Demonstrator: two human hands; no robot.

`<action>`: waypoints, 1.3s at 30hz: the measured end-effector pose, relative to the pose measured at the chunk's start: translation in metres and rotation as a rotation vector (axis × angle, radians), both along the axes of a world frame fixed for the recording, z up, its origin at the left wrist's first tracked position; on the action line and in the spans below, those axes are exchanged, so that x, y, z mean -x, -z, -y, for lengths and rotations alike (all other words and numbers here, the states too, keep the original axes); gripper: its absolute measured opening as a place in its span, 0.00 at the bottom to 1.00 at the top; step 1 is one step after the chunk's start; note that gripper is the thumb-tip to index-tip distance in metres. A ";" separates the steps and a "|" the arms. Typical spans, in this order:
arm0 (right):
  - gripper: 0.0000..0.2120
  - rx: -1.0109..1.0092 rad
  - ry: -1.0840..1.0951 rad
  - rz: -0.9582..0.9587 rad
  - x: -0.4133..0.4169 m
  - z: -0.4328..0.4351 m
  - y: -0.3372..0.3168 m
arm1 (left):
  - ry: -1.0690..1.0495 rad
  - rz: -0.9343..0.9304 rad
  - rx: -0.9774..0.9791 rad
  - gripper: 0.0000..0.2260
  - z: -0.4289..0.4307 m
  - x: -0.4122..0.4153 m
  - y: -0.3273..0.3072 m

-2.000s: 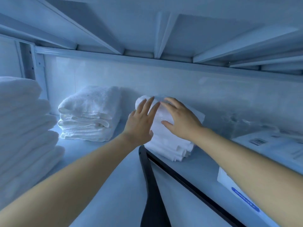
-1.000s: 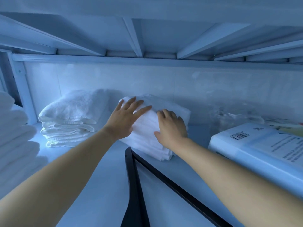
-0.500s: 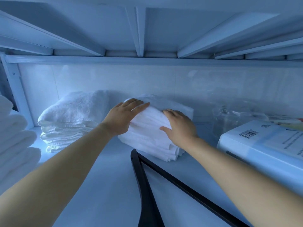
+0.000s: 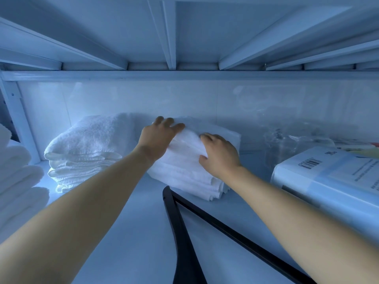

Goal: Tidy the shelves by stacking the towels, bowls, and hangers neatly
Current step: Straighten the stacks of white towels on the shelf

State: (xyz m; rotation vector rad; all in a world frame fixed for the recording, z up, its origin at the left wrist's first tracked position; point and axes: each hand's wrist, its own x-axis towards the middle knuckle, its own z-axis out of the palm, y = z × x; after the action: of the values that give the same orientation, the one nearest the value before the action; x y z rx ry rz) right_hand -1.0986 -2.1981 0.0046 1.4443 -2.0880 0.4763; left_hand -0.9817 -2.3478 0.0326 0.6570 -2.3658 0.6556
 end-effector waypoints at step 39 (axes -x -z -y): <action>0.27 0.060 -0.224 0.221 0.024 -0.015 0.016 | 0.233 0.062 -0.122 0.40 -0.024 0.001 0.059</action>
State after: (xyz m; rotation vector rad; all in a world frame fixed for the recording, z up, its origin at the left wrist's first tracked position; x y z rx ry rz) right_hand -1.1231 -2.1829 -0.0113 1.6632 -2.0652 0.8129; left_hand -0.9824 -2.3237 -0.0266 0.4074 -2.5058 0.4383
